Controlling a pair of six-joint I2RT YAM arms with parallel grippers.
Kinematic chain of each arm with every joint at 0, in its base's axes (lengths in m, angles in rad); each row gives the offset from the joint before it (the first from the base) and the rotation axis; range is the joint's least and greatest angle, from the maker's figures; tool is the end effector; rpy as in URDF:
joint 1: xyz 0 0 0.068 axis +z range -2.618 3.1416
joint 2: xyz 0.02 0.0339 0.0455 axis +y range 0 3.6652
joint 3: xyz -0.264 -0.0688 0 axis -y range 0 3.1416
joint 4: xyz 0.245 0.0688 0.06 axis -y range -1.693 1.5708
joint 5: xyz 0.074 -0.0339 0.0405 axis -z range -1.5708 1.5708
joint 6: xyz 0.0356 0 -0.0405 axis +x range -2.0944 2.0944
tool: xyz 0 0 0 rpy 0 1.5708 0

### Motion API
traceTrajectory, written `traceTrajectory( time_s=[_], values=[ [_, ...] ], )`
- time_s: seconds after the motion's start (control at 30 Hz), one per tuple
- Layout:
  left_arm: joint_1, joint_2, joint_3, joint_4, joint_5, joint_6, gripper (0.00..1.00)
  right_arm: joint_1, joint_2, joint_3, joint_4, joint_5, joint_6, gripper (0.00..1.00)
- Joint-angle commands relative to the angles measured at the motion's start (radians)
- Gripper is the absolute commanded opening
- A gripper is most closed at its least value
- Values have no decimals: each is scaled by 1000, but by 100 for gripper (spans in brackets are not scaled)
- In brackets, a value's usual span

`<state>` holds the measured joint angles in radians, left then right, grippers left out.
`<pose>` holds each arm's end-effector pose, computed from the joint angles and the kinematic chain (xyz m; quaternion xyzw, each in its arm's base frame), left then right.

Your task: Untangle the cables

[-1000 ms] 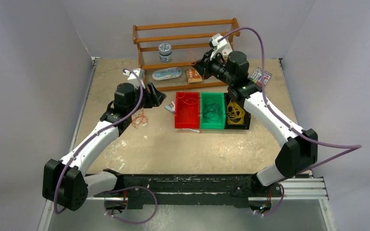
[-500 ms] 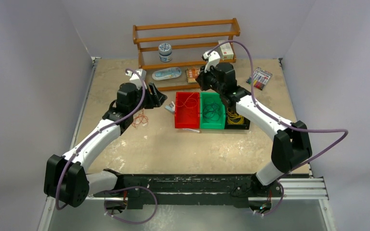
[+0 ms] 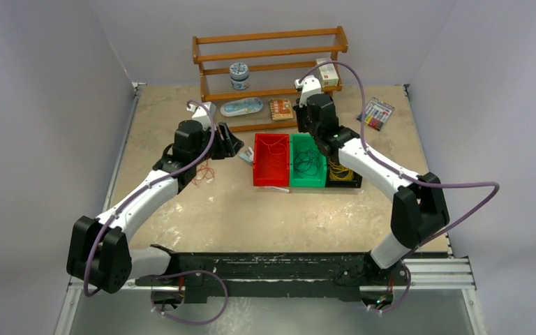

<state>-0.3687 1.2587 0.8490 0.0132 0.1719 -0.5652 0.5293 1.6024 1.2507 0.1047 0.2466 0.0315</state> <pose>0.2666 -0.1095 0.2801 -0.0340 0.8301 -0.3123 0.4607 0.3361 0.1865 0.3228 -0.1196 0.7773 0.0756 0.6130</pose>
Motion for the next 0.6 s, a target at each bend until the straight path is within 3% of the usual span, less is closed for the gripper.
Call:
traceTrajectory(
  time_s=[0.0,0.27,0.57],
  values=[
    [-8,-2,20,46,7,-12,52,4,-2,16,1,65,-45,0],
    [-9,-2,16,46,6,-15,51,31,-1,9,20,-223,-100,0],
    [-11,-7,10,39,6,-11,51,80,68,24,-30,-250,-148,0]
  ],
)
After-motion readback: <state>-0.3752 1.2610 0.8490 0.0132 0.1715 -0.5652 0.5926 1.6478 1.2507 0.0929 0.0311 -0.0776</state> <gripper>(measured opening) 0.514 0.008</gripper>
